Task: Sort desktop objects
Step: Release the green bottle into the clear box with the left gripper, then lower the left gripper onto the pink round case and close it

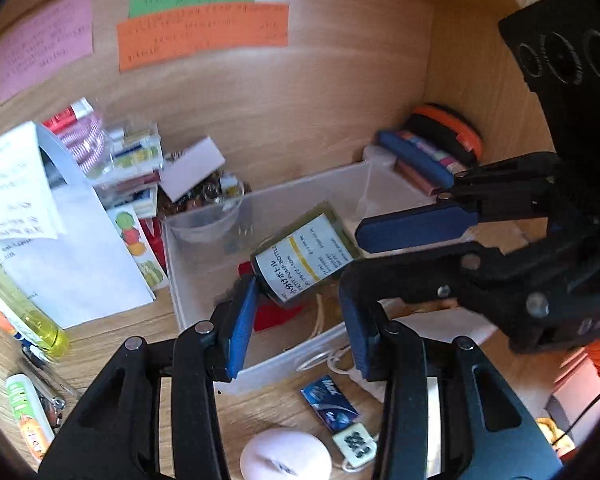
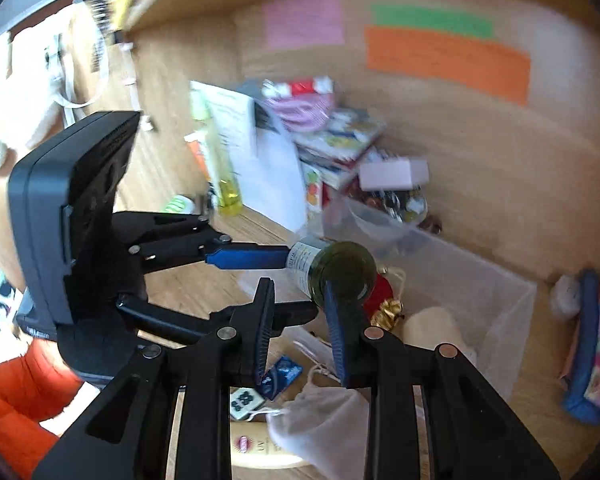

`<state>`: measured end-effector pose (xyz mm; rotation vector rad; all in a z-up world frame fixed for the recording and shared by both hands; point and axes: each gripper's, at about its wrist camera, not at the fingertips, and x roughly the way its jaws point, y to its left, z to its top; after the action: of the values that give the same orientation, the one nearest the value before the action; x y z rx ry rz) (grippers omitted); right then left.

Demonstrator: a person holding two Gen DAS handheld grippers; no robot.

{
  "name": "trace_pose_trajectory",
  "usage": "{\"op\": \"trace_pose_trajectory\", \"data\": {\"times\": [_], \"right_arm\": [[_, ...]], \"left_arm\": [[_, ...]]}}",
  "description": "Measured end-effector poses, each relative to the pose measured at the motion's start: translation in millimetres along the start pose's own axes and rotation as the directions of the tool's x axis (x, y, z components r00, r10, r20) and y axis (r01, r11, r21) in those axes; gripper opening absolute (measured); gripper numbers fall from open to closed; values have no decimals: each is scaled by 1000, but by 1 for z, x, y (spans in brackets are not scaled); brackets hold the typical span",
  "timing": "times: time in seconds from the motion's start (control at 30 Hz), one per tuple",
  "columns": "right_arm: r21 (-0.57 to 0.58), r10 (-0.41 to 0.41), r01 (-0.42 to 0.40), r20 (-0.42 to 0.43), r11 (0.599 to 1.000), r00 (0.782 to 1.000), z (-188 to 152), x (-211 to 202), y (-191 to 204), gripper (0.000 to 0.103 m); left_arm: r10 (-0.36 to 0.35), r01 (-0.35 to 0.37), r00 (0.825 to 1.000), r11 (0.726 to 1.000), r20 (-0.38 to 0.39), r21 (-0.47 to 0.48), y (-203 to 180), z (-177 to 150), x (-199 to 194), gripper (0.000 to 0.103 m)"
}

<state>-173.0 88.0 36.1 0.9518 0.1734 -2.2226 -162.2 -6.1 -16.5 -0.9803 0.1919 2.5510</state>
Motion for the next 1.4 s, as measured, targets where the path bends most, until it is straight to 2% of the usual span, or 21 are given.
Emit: {"op": "trace_pose_trajectory", "data": {"times": [0.17,0.33,0.4,0.43,0.47,0.53,0.63,0.73,0.77,0.93,1.1,1.27,1.4], "right_arm": [[109,47,-41,-52,993,998,-10,20,-33,24],[134,5,-1,-24,991,1000,-21,8,-47,24],[143,-14,15,-7,990,1000,-24,0,-49,29],[151,-24,23,6,988,1000,-27,-6,-49,38],[157,-31,29,16,987,999,-30,-12,-49,47],[169,-72,63,46,984,996,-37,-25,-48,54],[171,-111,97,76,980,991,-48,-44,-45,57],[199,-171,149,96,969,981,-61,-61,-43,70],[203,-189,165,104,965,977,-66,-65,-42,71],[243,-258,225,111,943,960,-96,-82,-43,72],[236,-348,333,21,913,937,-126,-74,-49,72],[198,-362,361,-35,911,932,-143,-62,-46,72],[140,-360,367,-73,920,930,-151,-46,-44,71]], "left_arm": [[47,-47,999,999,-5,-9,4,-4,4,41],[94,-94,996,995,2,-25,10,-5,-3,43],[117,-116,993,993,13,-36,13,-7,-10,51],[130,-129,991,991,25,-41,14,-8,-15,60],[135,-133,990,990,36,-44,15,-12,-21,63],[150,-148,987,988,48,-45,15,-17,-32,64],[183,-179,981,982,64,-56,14,-30,-50,76],[198,-195,978,979,66,-56,13,-42,-61,79],[199,-195,978,979,61,-57,12,-48,-64,80],[212,-210,977,975,19,-76,10,-76,-68,87],[190,-194,981,976,-46,-102,11,-103,-63,90],[150,-163,982,979,-116,-118,9,-119,-48,90],[139,-152,980,984,-143,-89,1,-121,-37,90]]}}
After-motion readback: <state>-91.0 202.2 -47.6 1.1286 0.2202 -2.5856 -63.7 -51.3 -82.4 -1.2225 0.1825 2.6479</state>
